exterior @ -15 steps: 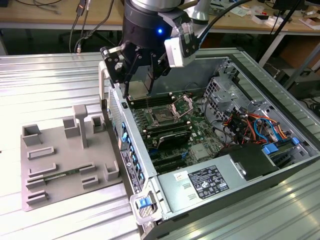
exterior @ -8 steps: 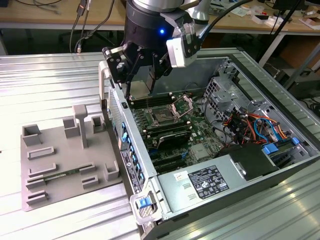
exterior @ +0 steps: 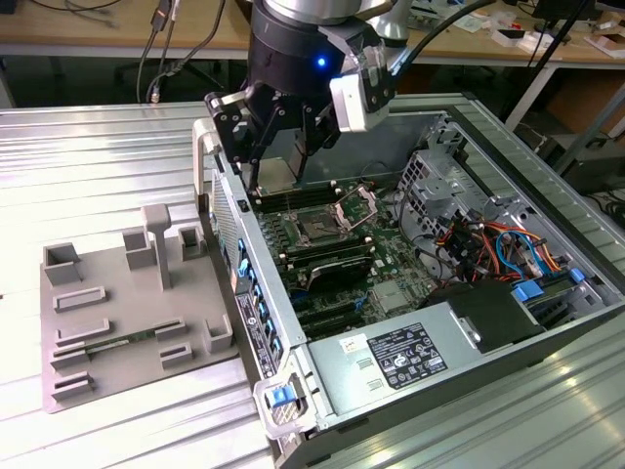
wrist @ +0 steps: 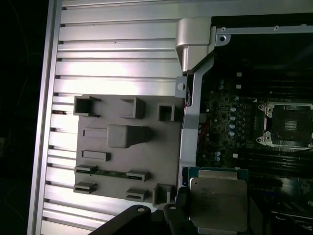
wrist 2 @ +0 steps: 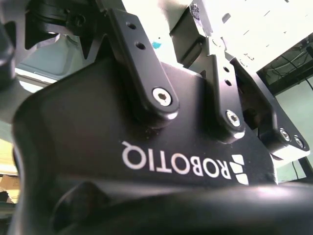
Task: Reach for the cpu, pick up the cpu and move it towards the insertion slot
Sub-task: 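Pick up the cpu and move it towards the insertion slot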
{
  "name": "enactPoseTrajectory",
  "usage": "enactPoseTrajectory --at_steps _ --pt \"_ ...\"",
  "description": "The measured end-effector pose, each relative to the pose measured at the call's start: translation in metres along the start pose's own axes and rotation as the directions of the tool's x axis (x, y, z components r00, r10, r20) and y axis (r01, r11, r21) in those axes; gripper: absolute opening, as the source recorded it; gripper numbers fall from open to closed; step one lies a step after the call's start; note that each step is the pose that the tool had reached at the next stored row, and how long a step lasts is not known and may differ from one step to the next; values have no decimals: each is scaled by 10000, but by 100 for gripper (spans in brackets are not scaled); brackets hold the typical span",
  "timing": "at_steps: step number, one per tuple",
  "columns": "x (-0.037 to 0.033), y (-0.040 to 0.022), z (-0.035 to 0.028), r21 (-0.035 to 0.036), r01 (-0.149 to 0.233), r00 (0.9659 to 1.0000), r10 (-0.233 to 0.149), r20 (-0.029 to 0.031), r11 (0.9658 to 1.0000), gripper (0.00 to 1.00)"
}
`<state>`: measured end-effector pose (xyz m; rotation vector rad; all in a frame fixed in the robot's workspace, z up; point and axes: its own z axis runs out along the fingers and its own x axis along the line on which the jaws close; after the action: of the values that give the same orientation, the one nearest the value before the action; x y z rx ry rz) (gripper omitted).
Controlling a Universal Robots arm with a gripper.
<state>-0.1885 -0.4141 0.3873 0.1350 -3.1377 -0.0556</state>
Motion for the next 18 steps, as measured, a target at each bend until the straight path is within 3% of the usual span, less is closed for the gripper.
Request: enactPoseTrajectory --at_steps 18 --pt "-132 -12 17 29 0 10000 0 -3 10000 55"
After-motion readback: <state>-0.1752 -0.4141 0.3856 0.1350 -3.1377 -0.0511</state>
